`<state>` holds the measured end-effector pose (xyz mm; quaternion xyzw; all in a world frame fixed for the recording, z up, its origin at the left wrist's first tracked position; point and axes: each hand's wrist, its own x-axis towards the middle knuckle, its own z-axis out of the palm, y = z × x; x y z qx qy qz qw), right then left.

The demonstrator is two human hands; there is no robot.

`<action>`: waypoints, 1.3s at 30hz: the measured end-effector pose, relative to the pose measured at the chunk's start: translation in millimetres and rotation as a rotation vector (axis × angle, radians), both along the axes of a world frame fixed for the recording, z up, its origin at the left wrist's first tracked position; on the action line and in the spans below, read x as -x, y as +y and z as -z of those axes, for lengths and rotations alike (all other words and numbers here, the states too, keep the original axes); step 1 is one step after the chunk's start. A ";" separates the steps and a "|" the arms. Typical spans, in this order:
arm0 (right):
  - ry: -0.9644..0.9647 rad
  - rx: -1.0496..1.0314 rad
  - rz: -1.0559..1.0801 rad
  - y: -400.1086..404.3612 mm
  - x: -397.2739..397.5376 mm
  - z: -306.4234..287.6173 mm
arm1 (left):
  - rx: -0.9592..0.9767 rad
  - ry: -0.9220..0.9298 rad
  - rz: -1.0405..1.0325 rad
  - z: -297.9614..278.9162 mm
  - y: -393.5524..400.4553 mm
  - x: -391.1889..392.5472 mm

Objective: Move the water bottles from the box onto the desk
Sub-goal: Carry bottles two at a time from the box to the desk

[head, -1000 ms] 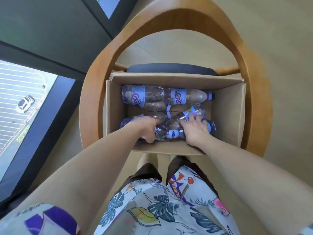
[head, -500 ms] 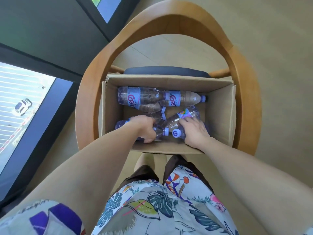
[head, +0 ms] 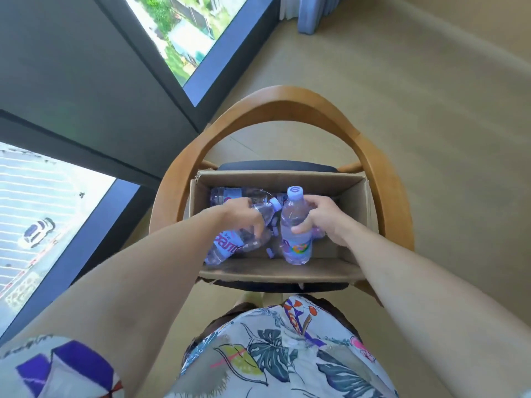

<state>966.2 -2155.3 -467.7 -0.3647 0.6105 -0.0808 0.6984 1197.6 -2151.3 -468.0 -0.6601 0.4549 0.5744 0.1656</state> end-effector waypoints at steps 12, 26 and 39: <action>-0.739 -0.181 0.698 -15.6 -30.2 -79.9 | 0.031 0.404 -0.477 -119.8 -50.5 -4.9; -0.503 0.141 0.937 38.3 65.1 -176.4 | 0.131 0.726 -0.249 -211.3 -65.0 120.1; -0.355 0.471 1.281 262.4 225.0 -278.0 | 0.253 0.828 0.264 -299.4 99.4 345.7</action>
